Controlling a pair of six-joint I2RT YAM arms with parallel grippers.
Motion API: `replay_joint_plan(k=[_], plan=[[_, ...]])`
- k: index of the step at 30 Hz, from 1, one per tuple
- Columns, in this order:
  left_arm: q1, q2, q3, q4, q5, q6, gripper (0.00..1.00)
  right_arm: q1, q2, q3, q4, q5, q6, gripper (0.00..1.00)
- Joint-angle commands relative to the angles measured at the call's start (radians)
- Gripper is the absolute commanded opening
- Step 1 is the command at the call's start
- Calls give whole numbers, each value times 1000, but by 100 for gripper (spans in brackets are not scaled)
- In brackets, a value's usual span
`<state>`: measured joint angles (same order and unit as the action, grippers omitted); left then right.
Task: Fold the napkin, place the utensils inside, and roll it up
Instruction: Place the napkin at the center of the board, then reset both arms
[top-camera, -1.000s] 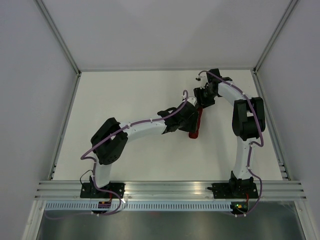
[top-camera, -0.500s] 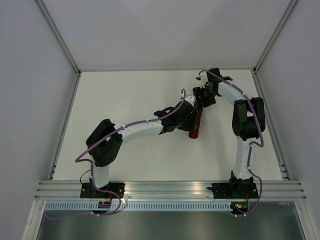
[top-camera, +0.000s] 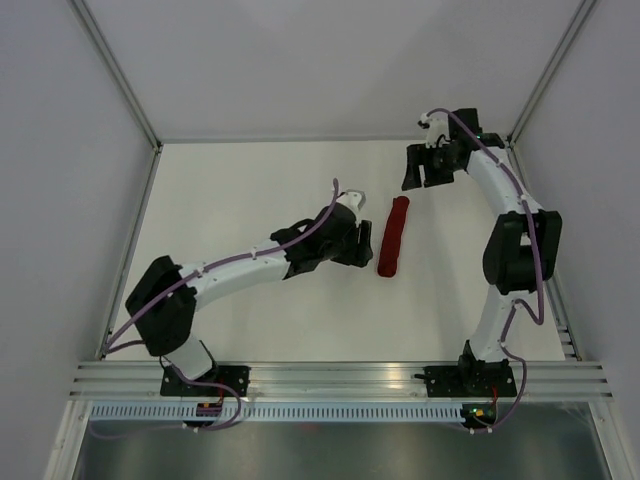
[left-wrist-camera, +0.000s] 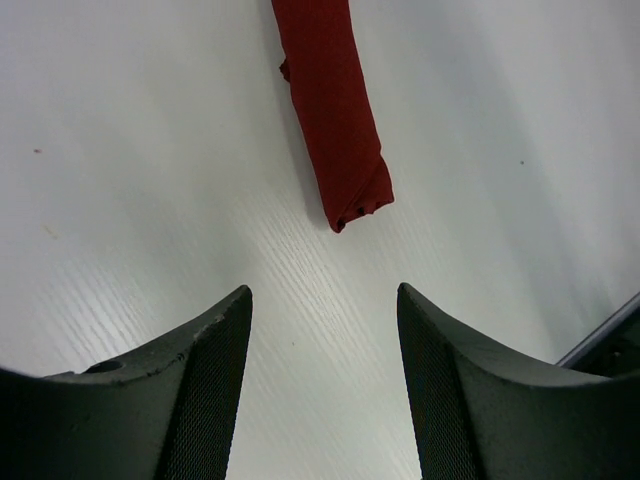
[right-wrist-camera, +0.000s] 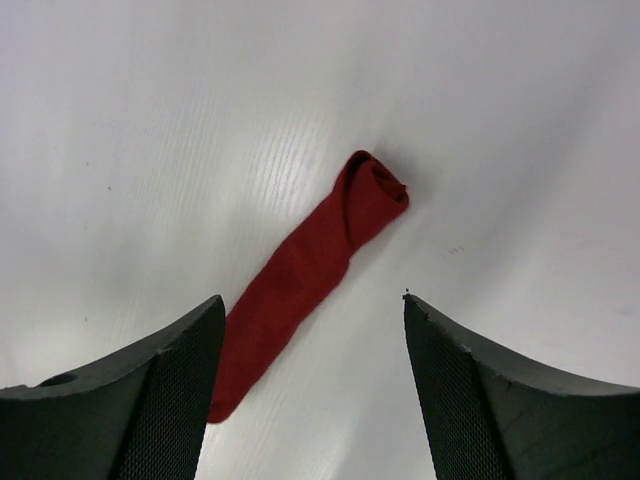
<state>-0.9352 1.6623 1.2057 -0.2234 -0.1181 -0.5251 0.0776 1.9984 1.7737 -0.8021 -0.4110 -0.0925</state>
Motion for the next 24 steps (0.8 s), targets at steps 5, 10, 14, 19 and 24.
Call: replay_joint_plan(k=[5,10,14,19,24], plan=[[58,-370,-244,55,26,50,65,-245,-433,-247,93,-161,-39,83],[85,-573,-412,53,17,19,65,-386,-660,-468,141,-226,-104,85],[95,-679,-466,16,0,7,66,-398,-765,-634,181,-210,-147,87],[96,-714,-465,-5,-11,17,67,-420,-790,-654,181,-222,-159,88],[96,-720,-460,2,-6,16,67,-446,-760,-658,161,-275,-171,88]])
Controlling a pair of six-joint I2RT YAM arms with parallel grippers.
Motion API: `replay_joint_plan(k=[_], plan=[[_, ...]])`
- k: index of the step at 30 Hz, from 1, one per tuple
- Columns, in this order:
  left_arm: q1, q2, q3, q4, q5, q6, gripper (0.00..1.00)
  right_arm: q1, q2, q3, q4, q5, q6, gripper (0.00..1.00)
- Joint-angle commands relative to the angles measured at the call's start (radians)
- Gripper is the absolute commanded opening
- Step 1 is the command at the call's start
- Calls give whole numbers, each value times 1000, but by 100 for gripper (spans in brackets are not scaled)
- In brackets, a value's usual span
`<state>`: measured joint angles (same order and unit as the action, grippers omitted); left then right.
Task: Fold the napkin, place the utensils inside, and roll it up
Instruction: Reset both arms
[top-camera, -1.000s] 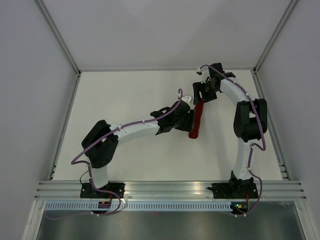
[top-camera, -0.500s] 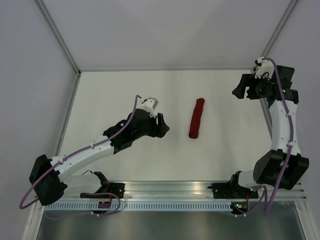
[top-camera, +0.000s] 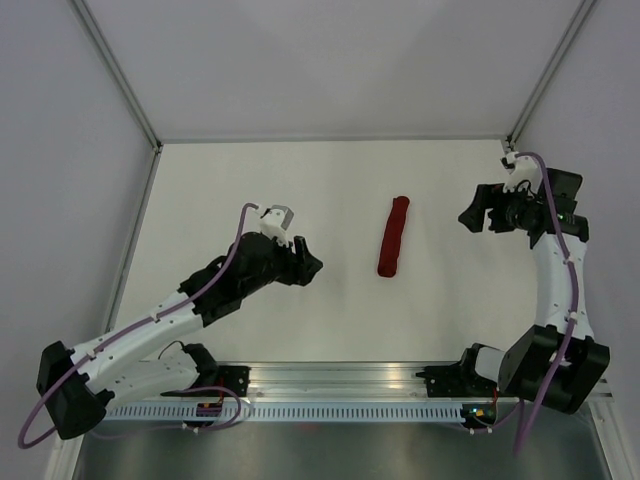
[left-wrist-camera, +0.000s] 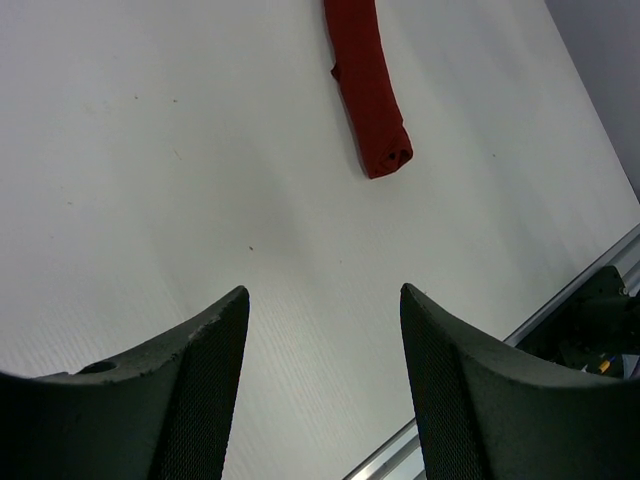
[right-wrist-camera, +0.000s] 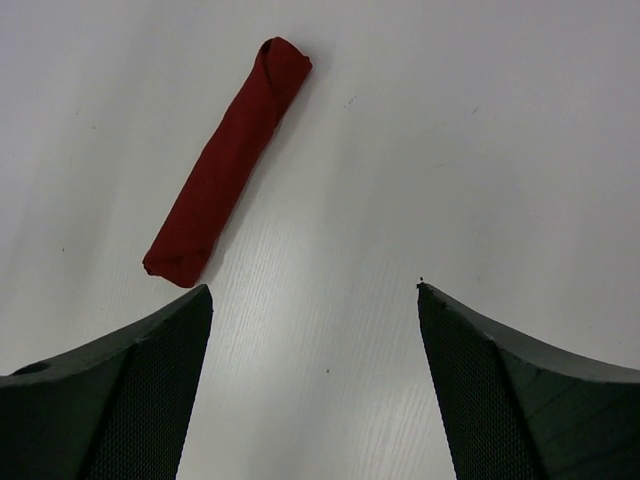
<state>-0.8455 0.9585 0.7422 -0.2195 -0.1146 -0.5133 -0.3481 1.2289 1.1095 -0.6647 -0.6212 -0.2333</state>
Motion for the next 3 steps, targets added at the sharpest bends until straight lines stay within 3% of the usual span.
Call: replay_joint_plan(k=[1,3], plan=[[6,-15,3,0,-7,2,67,-28,9,6,20,-69,-34,89],[6,-12,3,3,-5,2,66,-49,7,4,22,-86,-37,90]])
